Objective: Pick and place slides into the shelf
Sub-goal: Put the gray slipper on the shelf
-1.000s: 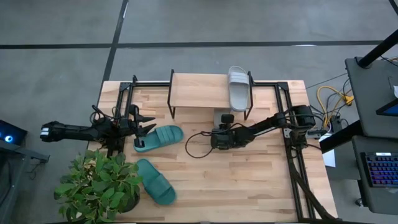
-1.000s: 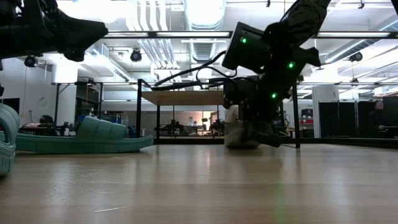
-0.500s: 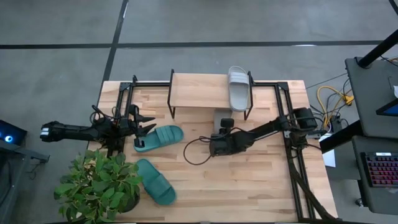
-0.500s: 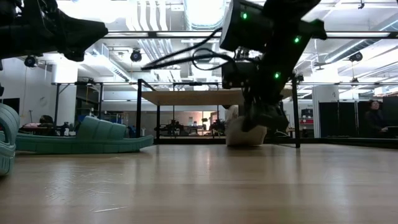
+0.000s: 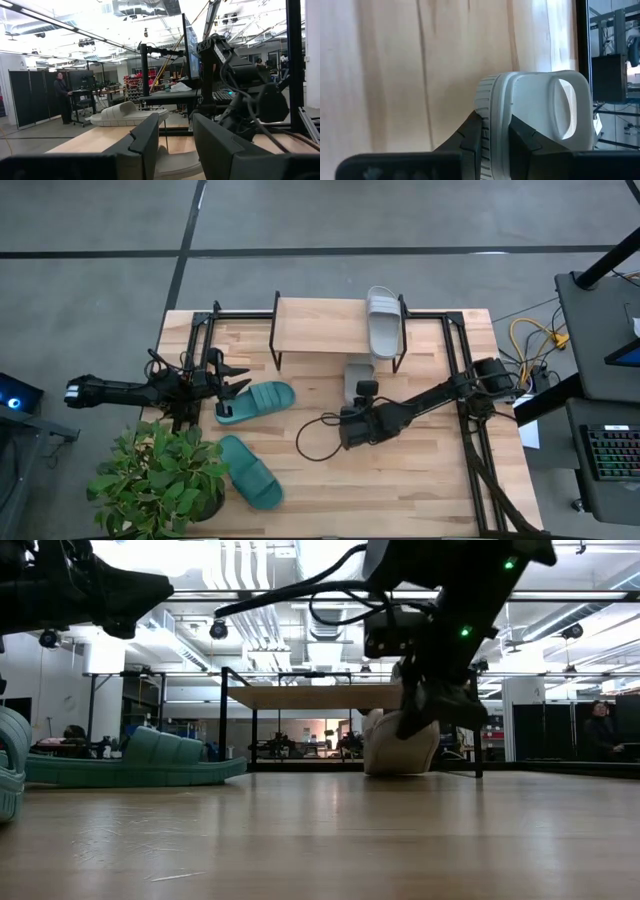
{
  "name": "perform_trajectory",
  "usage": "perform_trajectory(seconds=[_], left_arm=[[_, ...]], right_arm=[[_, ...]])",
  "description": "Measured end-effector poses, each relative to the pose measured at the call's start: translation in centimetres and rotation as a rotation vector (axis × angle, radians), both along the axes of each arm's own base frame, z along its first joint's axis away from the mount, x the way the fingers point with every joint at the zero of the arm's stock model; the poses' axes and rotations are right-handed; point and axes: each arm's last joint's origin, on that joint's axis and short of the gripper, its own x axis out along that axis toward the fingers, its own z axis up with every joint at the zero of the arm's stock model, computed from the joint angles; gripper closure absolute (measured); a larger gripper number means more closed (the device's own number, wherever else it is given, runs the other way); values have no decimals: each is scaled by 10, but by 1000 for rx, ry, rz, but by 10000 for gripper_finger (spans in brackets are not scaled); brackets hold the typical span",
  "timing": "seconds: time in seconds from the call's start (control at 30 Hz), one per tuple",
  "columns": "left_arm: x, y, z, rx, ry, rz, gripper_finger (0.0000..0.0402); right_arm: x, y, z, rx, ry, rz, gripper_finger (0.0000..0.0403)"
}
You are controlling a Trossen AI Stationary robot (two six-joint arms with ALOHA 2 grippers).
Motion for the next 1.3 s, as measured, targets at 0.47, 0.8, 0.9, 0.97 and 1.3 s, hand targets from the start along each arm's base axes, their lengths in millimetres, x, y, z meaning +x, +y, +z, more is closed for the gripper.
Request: perform_trajectory(seconds=[0.47,0.8,0.9,0.97,1.3], left_arm=[[0,0,0,0,0,0,294],[0,0,0,0,0,0,294],[0,0,0,0,0,0,294],[0,0,0,0,0,0,294],[0,0,0,0,0,0,294]], right_arm=[[-7,42,12,30,-44,64,354],[-18,75,26,50,-63,110,354],[-20,86,31,58,-76,140,354],[-22,93,34,65,-88,158,354],[-31,121,45,84,-123,239,354]])
